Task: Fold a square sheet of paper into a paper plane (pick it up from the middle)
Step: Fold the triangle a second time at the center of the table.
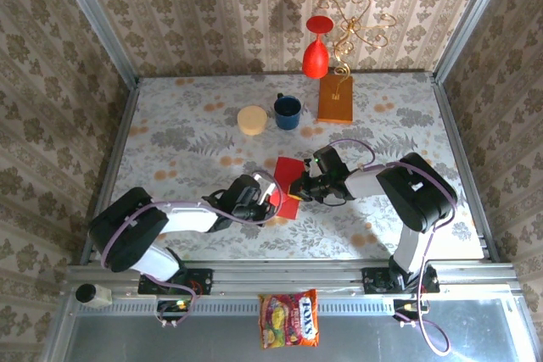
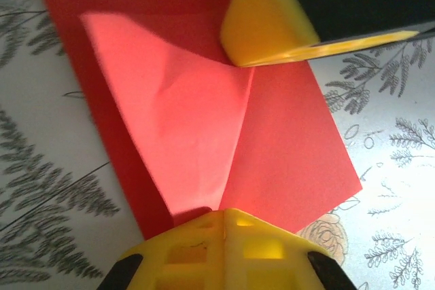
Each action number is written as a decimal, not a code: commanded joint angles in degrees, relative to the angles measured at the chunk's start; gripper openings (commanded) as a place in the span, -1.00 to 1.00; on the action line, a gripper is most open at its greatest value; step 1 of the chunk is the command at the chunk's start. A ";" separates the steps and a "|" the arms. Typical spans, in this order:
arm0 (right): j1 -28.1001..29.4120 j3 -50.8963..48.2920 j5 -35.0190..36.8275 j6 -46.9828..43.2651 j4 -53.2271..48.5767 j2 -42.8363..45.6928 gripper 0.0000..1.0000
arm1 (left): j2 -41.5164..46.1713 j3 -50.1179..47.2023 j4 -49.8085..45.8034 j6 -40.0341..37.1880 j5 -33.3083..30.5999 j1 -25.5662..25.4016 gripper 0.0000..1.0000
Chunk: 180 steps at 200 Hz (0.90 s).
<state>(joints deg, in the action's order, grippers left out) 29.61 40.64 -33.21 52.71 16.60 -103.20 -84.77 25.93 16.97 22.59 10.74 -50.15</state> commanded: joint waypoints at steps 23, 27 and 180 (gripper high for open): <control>-1.42 -3.49 6.26 -0.33 -8.69 -3.07 -1.00 | 0.31 -5.32 0.40 5.03 -1.06 3.04 -1.00; -1.48 -3.55 6.31 -0.34 -8.69 -3.13 -1.00 | 0.27 -5.65 0.63 5.36 -1.16 3.21 -1.00; -4.25 1.50 6.20 -11.38 -18.01 -3.91 -1.00 | 14.93 -3.67 -10.33 7.17 -4.61 2.58 -1.00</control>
<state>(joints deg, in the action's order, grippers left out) 26.81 42.15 -34.02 48.21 12.71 -103.26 -72.05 17.08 14.81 32.29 7.22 -46.85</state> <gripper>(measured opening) 0.042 0.050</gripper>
